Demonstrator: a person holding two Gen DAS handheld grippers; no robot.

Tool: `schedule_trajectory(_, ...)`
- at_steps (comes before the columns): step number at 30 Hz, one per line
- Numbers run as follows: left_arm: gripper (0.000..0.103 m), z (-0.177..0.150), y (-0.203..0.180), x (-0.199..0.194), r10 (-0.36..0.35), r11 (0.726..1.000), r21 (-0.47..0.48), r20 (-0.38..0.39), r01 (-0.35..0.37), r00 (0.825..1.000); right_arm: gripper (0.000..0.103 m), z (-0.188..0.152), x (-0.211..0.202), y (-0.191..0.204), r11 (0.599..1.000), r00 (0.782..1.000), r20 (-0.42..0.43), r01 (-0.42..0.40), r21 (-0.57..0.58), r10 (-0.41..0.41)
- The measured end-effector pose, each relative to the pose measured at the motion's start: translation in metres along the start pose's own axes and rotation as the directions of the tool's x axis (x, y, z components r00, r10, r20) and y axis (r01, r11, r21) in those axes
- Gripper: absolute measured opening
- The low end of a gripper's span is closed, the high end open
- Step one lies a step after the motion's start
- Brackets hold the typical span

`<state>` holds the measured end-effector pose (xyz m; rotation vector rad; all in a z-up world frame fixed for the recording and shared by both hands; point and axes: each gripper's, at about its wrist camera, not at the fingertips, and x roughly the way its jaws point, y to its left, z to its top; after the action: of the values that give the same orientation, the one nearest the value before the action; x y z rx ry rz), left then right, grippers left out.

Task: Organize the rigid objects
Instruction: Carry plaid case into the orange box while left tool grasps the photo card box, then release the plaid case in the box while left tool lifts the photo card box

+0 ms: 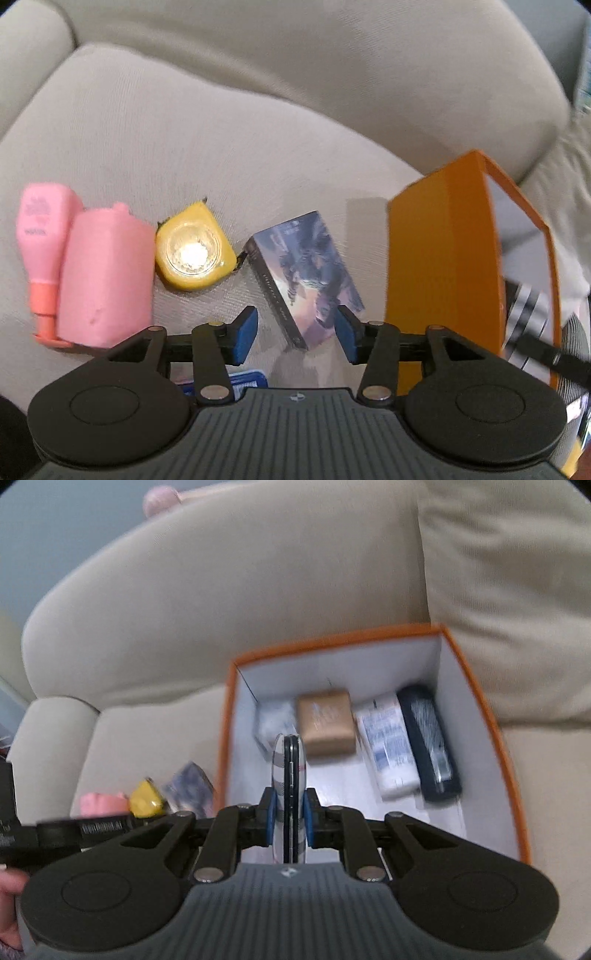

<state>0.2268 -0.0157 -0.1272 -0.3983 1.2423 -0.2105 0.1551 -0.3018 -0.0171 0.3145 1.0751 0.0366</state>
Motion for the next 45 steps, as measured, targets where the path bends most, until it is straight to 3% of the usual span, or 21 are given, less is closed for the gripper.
schedule_trajectory(3, 0.056, 0.004, 0.004, 0.018, 0.009, 0.998, -0.057, -0.018, -0.010, 1.000, 0.016, 0.001, 0.023, -0.007, 0.999, 0.998, -0.048, -0.029, 0.013, 0.030)
schedule_trajectory(4, 0.063, 0.005, 0.005, 0.021, 0.003, 0.997, -0.074, -0.017, -0.004, 1.000, 0.016, 0.002, 0.030, -0.009, 0.999, 0.997, -0.063, -0.049, 0.013, 0.050)
schedule_trajectory(6, 0.065, 0.007, 0.006, 0.025, -0.013, 0.995, -0.100, -0.004, 0.013, 1.000, 0.016, 0.005, 0.039, -0.010, 0.996, 0.993, -0.081, -0.083, 0.011, 0.084)
schedule_trajectory(16, 0.082, 0.012, -0.004, 0.034, 0.003, 0.992, -0.123, 0.018, -0.001, 1.000, 0.016, 0.030, 0.085, -0.021, 0.980, 0.966, -0.165, -0.199, 0.003, 0.197)
schedule_trajectory(21, 0.084, 0.010, -0.012, 0.041, 0.026, 0.993, -0.114, 0.036, -0.022, 0.999, 0.016, 0.033, 0.102, -0.030, 0.972, 0.957, -0.166, -0.229, 0.057, 0.236)
schedule_trajectory(26, 0.077, 0.007, -0.023, 0.040, 0.046, 0.996, -0.075, 0.050, -0.042, 0.998, 0.020, 0.031, 0.105, -0.033, 0.981, 0.968, -0.163, -0.184, 0.057, 0.191)
schedule_trajectory(29, 0.075, 0.005, -0.025, 0.034, 0.059, 0.998, -0.038, 0.058, -0.056, 0.997, 0.022, 0.027, 0.108, -0.031, 0.993, 0.977, -0.179, -0.117, 0.004, 0.116)
schedule_trajectory(33, 0.073, 0.003, -0.033, 0.034, 0.080, 0.997, 0.008, 0.043, -0.081, 0.996, 0.024, 0.020, 0.103, -0.025, 0.995, 0.981, -0.177, -0.095, -0.044, 0.085)
schedule_trajectory(35, 0.073, 0.002, -0.034, 0.032, 0.086, 0.996, 0.029, 0.032, -0.087, 0.996, 0.033, 0.019, 0.100, -0.021, 0.994, 0.981, -0.180, -0.084, -0.062, 0.072)
schedule_trajectory(40, 0.071, 0.001, -0.030, 0.025, 0.086, 0.995, 0.055, 0.021, -0.087, 0.996, 0.034, 0.008, 0.106, -0.017, 0.993, 0.967, -0.226, -0.119, -0.003, 0.116)
schedule_trajectory(45, 0.071, 0.002, -0.028, 0.022, 0.062, 0.996, 0.066, 0.019, -0.063, 0.998, 0.035, 0.007, 0.113, -0.004, 0.996, 0.976, -0.202, -0.077, 0.053, 0.086)
